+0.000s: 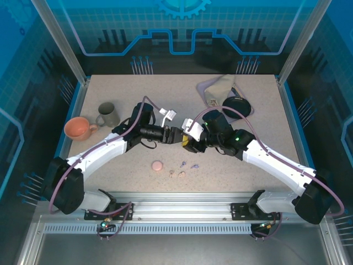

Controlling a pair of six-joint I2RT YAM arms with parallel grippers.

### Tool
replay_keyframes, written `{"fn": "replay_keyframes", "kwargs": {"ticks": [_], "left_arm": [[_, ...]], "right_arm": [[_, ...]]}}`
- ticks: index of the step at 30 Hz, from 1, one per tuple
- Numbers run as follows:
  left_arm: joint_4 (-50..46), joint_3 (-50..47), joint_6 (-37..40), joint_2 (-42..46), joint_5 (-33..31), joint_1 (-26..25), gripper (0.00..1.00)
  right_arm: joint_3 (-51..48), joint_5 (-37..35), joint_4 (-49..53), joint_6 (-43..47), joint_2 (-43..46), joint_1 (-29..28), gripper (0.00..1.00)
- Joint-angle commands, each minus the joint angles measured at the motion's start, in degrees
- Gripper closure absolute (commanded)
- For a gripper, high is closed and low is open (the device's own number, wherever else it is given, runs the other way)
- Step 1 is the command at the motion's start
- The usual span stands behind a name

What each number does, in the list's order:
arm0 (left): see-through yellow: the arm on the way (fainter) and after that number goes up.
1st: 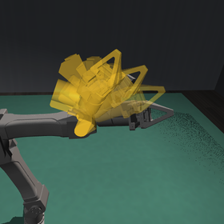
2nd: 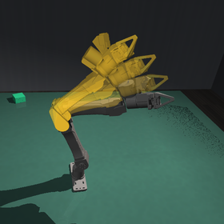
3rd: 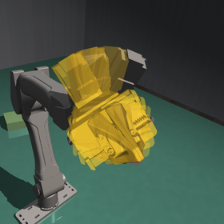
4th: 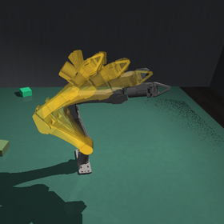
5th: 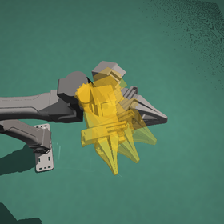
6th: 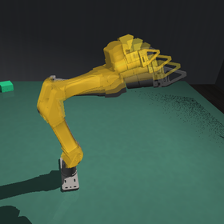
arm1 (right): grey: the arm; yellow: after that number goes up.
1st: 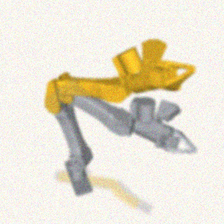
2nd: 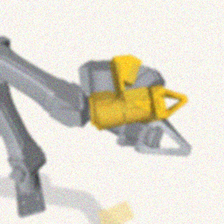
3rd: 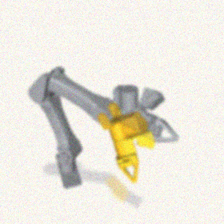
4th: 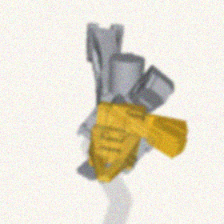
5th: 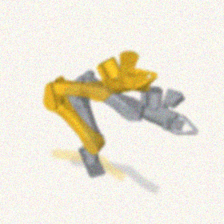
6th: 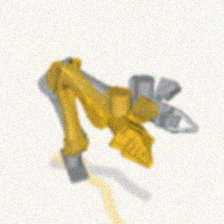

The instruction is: Insert the wireless bluetooth earbuds into the charging case

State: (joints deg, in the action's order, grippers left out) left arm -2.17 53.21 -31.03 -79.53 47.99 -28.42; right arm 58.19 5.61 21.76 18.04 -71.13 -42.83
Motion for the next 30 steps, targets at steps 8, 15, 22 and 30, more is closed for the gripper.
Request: {"fn": "replay_keyframes", "kwargs": {"ticks": [8,15,22,30], "left_arm": [[1.97,3.21,-0.82,-2.04,3.42,-1.21,0.6],[1.34,3.68,0.19,-1.65,3.96,-1.37,0.81],[0.85,3.49,4.14,1.08,-0.04,-1.34,0.92],[7.93,-1.23,10.82,8.45,-11.77,-1.36,1.0]], "right_arm": [[2.88,0.79,-1.28,0.32,-0.49,-0.49,0.49],[3.48,0.67,-1.04,-0.07,-1.11,0.0,0.48],[4.05,4.14,-0.16,-2.62,1.37,3.24,0.29],[-0.41,13.63,-3.75,-7.11,11.27,9.86,0.0]]}}
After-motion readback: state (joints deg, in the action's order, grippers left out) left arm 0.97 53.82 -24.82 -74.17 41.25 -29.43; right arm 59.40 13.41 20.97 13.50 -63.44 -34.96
